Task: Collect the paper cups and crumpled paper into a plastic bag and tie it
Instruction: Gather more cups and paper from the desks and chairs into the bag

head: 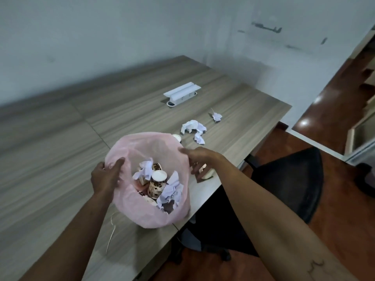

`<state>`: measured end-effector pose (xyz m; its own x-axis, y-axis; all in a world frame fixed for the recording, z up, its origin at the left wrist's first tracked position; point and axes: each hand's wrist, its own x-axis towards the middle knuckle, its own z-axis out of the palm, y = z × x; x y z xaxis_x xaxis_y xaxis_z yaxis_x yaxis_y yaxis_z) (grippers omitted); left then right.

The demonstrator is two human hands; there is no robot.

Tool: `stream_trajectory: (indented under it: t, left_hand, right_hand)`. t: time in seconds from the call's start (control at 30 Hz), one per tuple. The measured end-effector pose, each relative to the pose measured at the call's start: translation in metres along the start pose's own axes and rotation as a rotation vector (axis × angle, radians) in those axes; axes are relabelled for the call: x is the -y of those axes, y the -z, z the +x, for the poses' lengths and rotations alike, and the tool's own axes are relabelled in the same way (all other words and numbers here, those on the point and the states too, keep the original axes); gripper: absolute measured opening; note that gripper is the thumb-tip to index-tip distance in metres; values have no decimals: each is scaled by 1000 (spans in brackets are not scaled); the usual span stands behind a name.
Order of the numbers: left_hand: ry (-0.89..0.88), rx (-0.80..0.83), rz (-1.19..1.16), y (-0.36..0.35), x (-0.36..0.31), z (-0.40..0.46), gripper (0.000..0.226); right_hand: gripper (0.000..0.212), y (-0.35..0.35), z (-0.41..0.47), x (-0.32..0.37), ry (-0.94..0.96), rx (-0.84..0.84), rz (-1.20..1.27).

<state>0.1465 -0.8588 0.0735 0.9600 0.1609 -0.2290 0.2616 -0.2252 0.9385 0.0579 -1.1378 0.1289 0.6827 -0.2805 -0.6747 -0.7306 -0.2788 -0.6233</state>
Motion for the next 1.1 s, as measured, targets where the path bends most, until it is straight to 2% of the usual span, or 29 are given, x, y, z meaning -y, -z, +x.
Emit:
stream_trajectory:
  t: [0.07,0.1,0.17,0.2,0.27,0.37,0.43,0.5,0.57,0.67,0.77,0.9,0.97,1.03,1.1]
  left_hand:
    - [-32,-7,47,-6,7,3,46]
    - [-33,-20,56,-8,7,2,43]
    - [-26,-60,51,-13,5,-4,34]
    - [-20,-95,52,-15,4,-6,30]
    - [-2,-132,84,-15,6,-8,29]
    - [15,-190,136,-16,7,-13,37]
    - [3,-260,209,-19,4,-22,40]
    - [-103,-361,294,-25,-2,-34,55]
    - [-289,-433,457,-32,-4,-49,73]
    - [-446,-433,759,-39,-4,-63,91]
    - [-451,-367,923,-44,-3,-69,77]
    - [-263,-361,806,-49,-9,-73,35]
    - [-186,-385,724,-51,-15,-70,25]
    - [-165,-379,673,-51,-20,-65,23]
    - [-185,-374,631,-50,-23,-58,22]
  right_hand:
    - [75,13,22,-6,4,-32,27]
    - [74,19,34,-10,22,-108,-1]
    - [61,29,61,-25,41,-295,-214]
    - [57,32,76,-34,23,-334,-329]
    - [62,33,98,-55,-68,-314,-431]
    - [87,30,124,-80,-120,-232,-493]
    - [84,29,134,-89,-82,-233,-474]
    - [84,30,138,-92,-60,-254,-438]
    - [91,36,140,-91,-47,-230,-418]
    - [90,49,139,-77,-15,-158,-204]
    - [59,62,128,-50,93,-13,74]
    - [28,74,99,-9,241,181,332]
    - [19,78,85,6,303,289,445]
    - [27,79,71,20,375,456,499]
    - [37,74,60,34,462,580,430]
